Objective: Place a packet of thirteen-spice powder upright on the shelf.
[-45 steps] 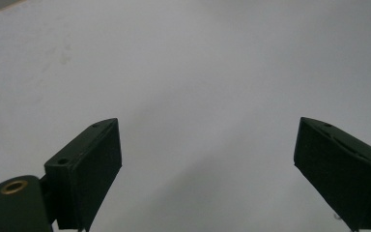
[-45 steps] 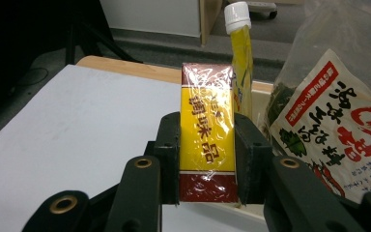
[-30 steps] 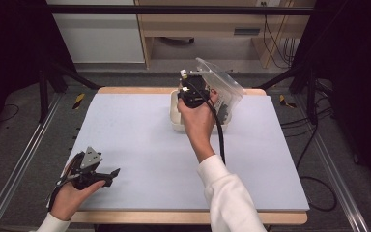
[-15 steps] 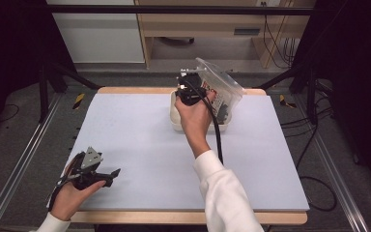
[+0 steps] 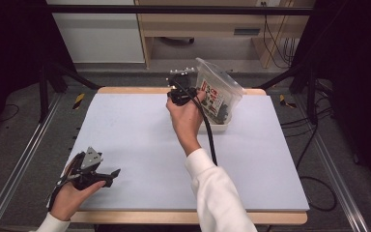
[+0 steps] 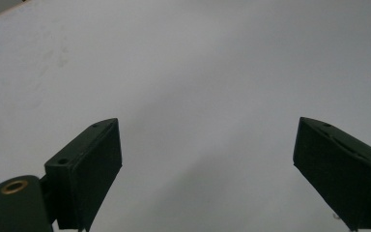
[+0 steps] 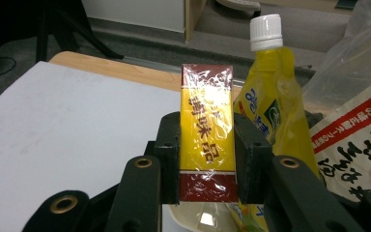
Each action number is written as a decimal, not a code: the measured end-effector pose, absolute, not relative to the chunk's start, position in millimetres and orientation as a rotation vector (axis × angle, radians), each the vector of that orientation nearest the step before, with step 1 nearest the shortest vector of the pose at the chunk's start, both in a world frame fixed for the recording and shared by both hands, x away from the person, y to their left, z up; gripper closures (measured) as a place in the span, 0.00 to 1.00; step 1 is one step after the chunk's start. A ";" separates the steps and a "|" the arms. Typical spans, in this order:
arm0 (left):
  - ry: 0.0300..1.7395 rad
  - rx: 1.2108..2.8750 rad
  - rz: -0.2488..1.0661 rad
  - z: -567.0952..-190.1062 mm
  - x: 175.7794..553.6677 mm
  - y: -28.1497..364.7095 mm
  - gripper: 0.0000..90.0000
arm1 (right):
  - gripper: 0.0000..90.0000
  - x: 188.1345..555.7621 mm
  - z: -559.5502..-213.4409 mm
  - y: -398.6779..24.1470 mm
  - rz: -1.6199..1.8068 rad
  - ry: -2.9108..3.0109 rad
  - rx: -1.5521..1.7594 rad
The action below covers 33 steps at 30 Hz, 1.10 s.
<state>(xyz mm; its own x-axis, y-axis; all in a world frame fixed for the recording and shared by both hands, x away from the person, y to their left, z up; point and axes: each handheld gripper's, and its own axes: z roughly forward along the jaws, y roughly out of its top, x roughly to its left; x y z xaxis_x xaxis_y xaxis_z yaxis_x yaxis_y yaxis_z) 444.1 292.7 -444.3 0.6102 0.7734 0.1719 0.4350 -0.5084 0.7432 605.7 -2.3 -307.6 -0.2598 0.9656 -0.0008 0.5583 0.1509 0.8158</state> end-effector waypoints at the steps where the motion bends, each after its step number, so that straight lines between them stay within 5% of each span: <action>1: 0.946 2.166 0.654 -444.2 444.2 292.9 0.11 | 0.76 607.2 -308.4 -1.1 0.970 1.891 1.450; 33: 0.904 2.223 0.662 -445.6 444.9 288.6 0.11 | 0.75 625.2 -343.2 10.5 0.889 1.889 1.512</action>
<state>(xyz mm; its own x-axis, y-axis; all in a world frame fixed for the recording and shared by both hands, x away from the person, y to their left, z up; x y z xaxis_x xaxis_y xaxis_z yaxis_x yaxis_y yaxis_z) 444.9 288.6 -445.6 0.6362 0.7435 0.2059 0.4204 -0.5579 0.7155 625.2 10.5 -343.2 -0.2102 0.9775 -0.0184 0.6087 0.1456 0.7799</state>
